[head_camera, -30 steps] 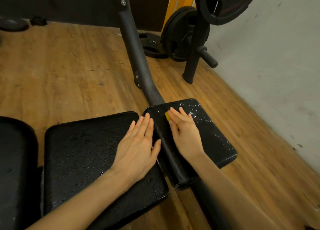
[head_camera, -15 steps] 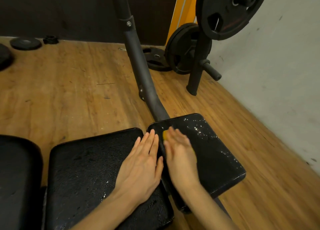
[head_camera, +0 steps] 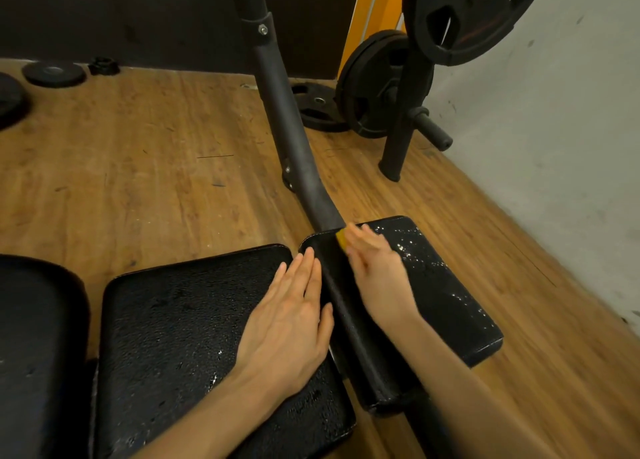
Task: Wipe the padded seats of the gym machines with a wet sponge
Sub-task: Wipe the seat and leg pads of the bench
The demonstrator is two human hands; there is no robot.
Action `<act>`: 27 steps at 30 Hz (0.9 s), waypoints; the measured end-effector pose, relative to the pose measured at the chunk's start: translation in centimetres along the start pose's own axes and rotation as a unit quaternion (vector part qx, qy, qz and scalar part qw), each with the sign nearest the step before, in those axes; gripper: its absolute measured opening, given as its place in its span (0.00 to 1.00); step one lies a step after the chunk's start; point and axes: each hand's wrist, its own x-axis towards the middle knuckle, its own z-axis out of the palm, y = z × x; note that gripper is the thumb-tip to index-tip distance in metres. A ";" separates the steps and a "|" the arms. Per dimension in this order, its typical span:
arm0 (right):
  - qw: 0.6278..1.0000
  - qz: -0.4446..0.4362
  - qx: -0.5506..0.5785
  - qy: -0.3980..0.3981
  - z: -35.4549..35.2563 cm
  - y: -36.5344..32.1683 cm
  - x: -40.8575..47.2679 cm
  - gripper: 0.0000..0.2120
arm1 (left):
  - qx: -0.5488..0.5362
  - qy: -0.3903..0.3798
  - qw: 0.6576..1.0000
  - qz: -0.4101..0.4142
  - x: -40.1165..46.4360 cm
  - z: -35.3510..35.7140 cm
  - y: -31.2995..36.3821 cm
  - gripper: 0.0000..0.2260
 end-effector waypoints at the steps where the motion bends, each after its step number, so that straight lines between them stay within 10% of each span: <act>1: 0.999 0.035 -0.011 0.018 -0.3 0.7 0.8 0.18 | -0.006 0.002 1.000 0.002 0.0 0.0 0.1 0.30; 8: 0.993 -0.095 0.037 -0.053 1.3 -1.2 -0.1 0.17 | -0.010 -0.004 1.000 0.007 0.1 -0.1 0.0 0.31; 13: 1.000 0.008 -0.001 0.004 0.7 0.9 4.2 0.13 | -0.013 0.000 1.000 0.003 0.1 -0.1 0.1 0.31; 18: 0.981 -0.150 0.008 -0.124 2.3 -3.3 5.1 0.12 | -0.014 -0.009 1.000 0.005 0.1 0.0 0.1 0.30; 27: 0.983 0.078 -0.158 -0.050 2.3 -1.6 7.7 0.17 | -0.006 -0.006 1.000 0.005 0.0 -0.1 0.2 0.30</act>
